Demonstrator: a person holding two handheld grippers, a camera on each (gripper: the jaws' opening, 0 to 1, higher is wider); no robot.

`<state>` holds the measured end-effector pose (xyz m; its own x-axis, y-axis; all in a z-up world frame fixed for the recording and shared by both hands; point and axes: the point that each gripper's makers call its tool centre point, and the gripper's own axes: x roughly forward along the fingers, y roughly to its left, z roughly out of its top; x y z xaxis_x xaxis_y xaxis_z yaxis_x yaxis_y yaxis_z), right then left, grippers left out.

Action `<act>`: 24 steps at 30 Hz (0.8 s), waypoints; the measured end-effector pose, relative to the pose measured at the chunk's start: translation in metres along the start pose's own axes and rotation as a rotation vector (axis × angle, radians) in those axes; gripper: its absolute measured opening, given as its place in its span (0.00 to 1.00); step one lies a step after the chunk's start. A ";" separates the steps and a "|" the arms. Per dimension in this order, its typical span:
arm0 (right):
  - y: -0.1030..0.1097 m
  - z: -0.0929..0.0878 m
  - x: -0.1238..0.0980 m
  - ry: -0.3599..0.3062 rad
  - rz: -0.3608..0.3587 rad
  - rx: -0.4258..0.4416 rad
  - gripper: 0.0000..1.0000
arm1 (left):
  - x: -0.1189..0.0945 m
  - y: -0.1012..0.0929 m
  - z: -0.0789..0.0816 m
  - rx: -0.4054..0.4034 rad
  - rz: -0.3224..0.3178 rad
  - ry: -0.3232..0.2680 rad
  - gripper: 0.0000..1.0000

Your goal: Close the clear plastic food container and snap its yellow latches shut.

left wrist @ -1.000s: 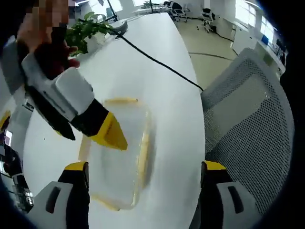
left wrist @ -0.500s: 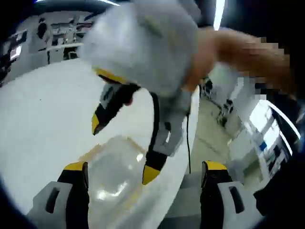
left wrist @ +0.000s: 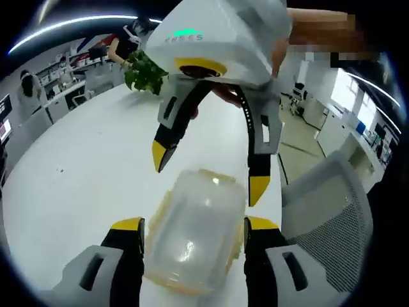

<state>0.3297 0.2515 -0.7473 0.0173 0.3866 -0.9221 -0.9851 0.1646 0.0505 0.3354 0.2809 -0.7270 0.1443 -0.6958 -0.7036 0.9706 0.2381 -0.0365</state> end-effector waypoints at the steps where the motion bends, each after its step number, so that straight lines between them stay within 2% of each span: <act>1: 0.001 0.000 0.000 0.001 0.001 -0.005 0.77 | 0.000 0.001 -0.002 0.016 0.000 0.018 0.66; 2: 0.000 -0.001 0.001 0.005 0.001 -0.015 0.78 | -0.001 0.005 -0.009 0.043 0.006 0.067 0.67; 5: -0.002 -0.005 0.005 0.013 -0.002 -0.022 0.79 | 0.000 0.011 -0.023 0.116 0.010 0.147 0.80; 7: 0.001 -0.006 0.007 0.016 0.000 -0.025 0.79 | 0.000 0.010 -0.031 0.120 -0.022 0.194 0.79; 9: 0.004 -0.008 0.011 0.026 0.002 -0.045 0.80 | 0.000 0.012 -0.037 0.125 -0.027 0.232 0.82; 13: 0.006 -0.012 0.015 0.041 -0.001 -0.060 0.80 | 0.000 0.016 -0.042 0.169 -0.039 0.264 0.84; 18: 0.006 -0.014 0.017 0.041 -0.008 -0.059 0.81 | 0.002 0.014 -0.049 0.194 -0.071 0.314 0.85; 24: 0.007 -0.017 0.022 0.052 -0.017 -0.064 0.81 | 0.003 0.014 -0.058 0.225 -0.080 0.369 0.86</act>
<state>0.3204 0.2453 -0.7737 0.0271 0.3362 -0.9414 -0.9936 0.1121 0.0115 0.3379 0.3209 -0.7706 0.0278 -0.4073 -0.9129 0.9996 0.0112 0.0254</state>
